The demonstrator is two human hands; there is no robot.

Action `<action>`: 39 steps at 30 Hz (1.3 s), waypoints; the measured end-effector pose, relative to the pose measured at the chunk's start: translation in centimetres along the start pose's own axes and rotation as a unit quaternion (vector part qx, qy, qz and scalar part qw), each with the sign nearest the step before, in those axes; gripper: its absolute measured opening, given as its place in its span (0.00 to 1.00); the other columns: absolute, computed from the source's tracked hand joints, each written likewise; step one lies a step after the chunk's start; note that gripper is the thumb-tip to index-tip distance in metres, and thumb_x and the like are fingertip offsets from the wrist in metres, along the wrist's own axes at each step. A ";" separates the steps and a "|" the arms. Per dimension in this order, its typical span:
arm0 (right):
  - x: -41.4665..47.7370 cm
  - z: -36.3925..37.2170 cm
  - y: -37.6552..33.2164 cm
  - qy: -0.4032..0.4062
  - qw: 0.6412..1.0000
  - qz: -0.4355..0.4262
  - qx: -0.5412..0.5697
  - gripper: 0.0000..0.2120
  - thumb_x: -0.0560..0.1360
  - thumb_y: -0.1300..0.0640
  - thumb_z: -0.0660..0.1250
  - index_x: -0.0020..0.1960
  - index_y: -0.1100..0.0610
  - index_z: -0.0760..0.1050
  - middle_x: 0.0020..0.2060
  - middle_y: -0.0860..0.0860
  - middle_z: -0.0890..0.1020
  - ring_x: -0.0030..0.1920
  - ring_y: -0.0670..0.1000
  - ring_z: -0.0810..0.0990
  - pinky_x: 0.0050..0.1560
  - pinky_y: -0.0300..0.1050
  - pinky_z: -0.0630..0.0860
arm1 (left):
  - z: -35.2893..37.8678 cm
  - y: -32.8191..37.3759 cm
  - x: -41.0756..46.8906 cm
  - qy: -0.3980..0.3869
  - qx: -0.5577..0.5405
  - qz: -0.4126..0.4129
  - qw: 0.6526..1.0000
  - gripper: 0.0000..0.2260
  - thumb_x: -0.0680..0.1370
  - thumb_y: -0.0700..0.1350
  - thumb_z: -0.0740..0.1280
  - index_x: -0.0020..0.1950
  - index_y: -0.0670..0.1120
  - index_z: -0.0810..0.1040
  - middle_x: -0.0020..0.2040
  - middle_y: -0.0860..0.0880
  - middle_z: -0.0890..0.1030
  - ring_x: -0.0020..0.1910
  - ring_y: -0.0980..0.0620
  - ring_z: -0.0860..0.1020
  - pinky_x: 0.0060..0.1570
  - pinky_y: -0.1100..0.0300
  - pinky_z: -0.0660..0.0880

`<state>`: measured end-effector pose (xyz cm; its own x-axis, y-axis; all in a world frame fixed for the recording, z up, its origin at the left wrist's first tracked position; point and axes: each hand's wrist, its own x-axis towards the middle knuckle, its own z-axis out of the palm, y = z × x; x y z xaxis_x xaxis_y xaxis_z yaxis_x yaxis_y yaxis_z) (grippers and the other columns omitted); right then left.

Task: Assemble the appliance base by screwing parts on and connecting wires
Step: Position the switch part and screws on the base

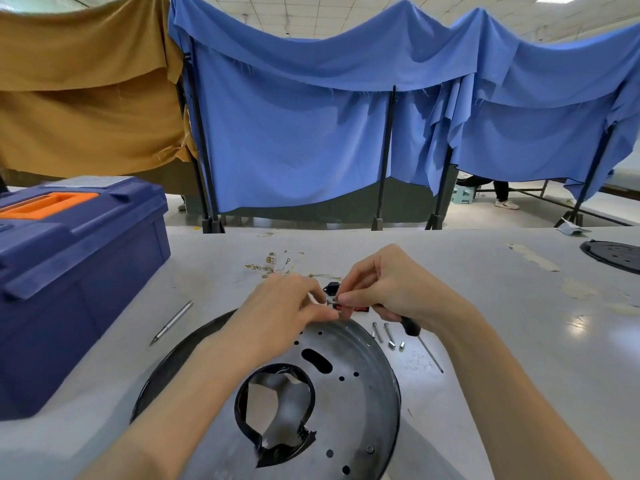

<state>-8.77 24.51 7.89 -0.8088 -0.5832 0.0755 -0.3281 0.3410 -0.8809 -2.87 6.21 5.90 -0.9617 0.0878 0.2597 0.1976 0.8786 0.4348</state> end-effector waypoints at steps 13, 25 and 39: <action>1.2 1.7 1.5 0.095 0.985 0.005 -0.141 0.06 0.73 0.54 0.74 0.43 0.57 0.85 0.35 0.52 0.85 0.22 0.43 0.74 0.24 0.38 0.70 | 1.6 -1.6 -0.5 0.071 0.044 -0.006 0.997 0.04 0.77 0.45 0.69 0.42 0.49 0.81 0.32 0.55 0.76 0.35 0.55 0.74 0.39 0.61 0.71; 2.4 5.2 3.6 0.166 0.940 0.021 -0.296 0.29 0.78 0.42 0.64 0.24 0.55 0.62 0.19 0.48 0.63 0.25 0.51 0.62 0.30 0.44 0.61 | 2.6 -1.8 -1.3 0.066 0.105 0.019 0.992 0.08 0.81 0.46 0.64 0.54 0.52 0.83 0.49 0.53 0.78 0.49 0.48 0.75 0.51 0.59 0.68; 2.3 5.4 4.2 0.176 0.934 0.016 -0.310 0.30 0.79 0.41 0.61 0.25 0.56 0.59 0.20 0.49 0.62 0.25 0.52 0.61 0.29 0.45 0.59 | 3.1 -1.6 -1.3 0.083 0.111 0.032 0.990 0.09 0.82 0.46 0.62 0.56 0.51 0.82 0.51 0.53 0.78 0.49 0.47 0.74 0.51 0.59 0.68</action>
<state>-9.38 20.56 1.83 -0.8977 -0.3238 0.2987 -0.4321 0.7791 -0.4542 -2.48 6.15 2.18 -0.9005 0.0847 0.4265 0.1928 0.9569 0.2170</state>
